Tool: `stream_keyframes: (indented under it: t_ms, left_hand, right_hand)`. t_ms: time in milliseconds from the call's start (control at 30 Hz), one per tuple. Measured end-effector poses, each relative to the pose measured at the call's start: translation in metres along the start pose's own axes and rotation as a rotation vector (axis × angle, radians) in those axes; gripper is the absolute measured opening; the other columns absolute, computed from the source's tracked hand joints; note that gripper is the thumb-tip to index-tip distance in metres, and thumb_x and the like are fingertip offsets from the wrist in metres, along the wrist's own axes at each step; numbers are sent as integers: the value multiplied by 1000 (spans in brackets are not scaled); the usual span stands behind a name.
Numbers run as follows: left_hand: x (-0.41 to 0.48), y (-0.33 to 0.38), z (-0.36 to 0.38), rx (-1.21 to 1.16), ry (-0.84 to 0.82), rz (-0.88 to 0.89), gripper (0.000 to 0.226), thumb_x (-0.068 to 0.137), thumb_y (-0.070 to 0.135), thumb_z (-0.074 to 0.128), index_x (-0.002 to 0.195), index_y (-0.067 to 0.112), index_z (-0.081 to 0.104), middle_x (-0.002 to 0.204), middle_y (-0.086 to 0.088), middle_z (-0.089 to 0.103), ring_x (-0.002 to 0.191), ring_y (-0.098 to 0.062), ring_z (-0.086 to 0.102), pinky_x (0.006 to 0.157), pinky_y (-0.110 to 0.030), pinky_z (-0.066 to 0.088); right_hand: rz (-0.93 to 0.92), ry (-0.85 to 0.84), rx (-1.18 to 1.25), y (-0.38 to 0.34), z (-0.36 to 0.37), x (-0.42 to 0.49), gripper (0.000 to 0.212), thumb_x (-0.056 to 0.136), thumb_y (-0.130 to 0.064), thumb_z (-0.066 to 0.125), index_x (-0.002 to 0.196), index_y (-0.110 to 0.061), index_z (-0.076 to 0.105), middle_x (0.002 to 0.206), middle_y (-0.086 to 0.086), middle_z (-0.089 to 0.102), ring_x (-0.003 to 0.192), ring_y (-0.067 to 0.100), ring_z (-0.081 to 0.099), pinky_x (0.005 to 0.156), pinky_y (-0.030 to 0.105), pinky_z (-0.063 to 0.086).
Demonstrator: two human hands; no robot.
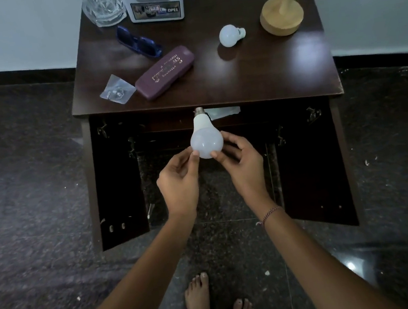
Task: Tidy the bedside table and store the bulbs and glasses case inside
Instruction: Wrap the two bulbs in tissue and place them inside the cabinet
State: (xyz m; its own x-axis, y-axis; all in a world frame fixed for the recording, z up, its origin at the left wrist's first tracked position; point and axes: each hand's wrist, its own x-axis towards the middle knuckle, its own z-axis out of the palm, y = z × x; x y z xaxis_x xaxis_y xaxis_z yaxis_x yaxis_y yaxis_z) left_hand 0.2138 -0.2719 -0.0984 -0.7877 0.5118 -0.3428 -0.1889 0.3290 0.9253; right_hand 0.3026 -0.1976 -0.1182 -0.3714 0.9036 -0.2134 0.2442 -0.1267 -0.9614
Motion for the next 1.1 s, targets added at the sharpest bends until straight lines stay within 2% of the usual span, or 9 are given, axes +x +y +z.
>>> stream_keyframes:
  t_ms: [100,233,367,533,700,800,1000,1033,1100]
  left_hand:
    - [6,-18,9,-33,67,-39,21,81,31,69,97,17,67,93,0,72,89,-7,68,86,-31,56]
    - [28,-44,25,-43,82,-32,40,78,31,73,113,16,64,95,-1,72,86,-6,68,84,-29,56]
    - [63,-70,38,10,102,74,33,79,29,72,108,14,67,93,-6,72,84,-11,68,81,-29,56]
    - [105,-104,50,103,128,177,32,79,30,72,107,14,68,90,-1,69,83,-10,66,76,-23,54]
    - [134,-129,60,71,130,194,32,80,28,72,106,11,67,96,-5,70,91,-17,67,84,-33,56]
    - [153,-141,65,53,133,199,30,80,27,72,105,12,68,98,-5,70,93,-16,66,88,-35,55]
    - [190,-141,77,45,139,258,27,79,24,73,104,15,68,96,0,68,94,-12,64,87,-29,53]
    - [196,-141,78,52,135,271,29,79,23,73,106,14,68,99,-2,69,94,-11,63,86,-27,52]
    - [207,-137,79,77,138,309,32,79,21,72,109,11,66,104,-5,69,95,-11,61,83,-23,46]
  right_hand:
    - [-15,-28,-2,24,1,3,45,79,-17,72,121,-18,57,125,1,59,107,4,61,85,14,52]
    - [-84,-59,-39,53,1,26,42,80,-17,71,120,-19,58,122,-5,57,107,4,61,86,14,52]
    - [-158,-92,-48,81,11,61,43,81,-13,70,121,-17,57,128,2,56,105,3,61,87,14,52]
    - [-227,-73,-54,120,27,95,42,81,-10,70,120,-12,57,127,4,55,102,4,60,86,14,51]
    - [-314,-42,-158,146,41,125,42,80,-11,71,120,-10,59,111,-2,51,90,0,58,80,1,47]
    - [-347,-4,-196,160,48,140,41,79,-14,72,118,-12,61,101,-1,52,84,1,56,76,1,46]
    - [-427,46,-280,167,60,176,39,80,-20,71,117,-11,62,98,4,60,89,14,59,81,20,48]
    - [-430,35,-280,165,62,181,40,81,-18,70,119,-10,60,99,6,63,89,14,60,82,20,49]
    - [-424,2,-253,163,65,191,43,81,-12,70,122,-8,57,94,4,65,84,9,60,74,10,46]
